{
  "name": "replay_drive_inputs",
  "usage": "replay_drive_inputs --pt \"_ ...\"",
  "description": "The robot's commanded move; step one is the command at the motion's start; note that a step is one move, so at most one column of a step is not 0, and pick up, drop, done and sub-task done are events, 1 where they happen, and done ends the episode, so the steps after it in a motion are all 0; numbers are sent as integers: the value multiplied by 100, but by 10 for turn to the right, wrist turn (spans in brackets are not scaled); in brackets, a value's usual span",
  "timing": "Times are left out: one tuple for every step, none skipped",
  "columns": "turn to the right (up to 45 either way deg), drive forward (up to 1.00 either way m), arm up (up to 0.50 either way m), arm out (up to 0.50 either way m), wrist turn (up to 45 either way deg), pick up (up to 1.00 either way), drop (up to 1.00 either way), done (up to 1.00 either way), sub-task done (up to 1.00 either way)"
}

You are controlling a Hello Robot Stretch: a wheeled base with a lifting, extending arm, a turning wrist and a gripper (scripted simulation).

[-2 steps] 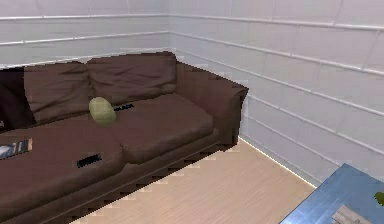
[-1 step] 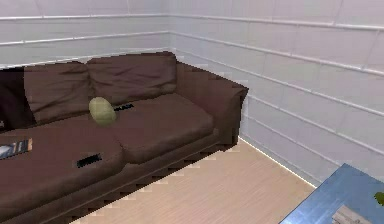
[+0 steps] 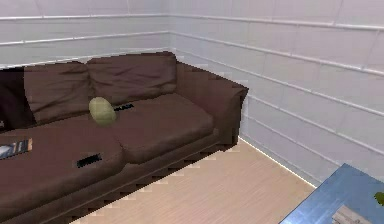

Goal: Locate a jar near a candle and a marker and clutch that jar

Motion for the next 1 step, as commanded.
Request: replay_drive_inputs --pt "0 0 10 0 0 0 0 0 0"
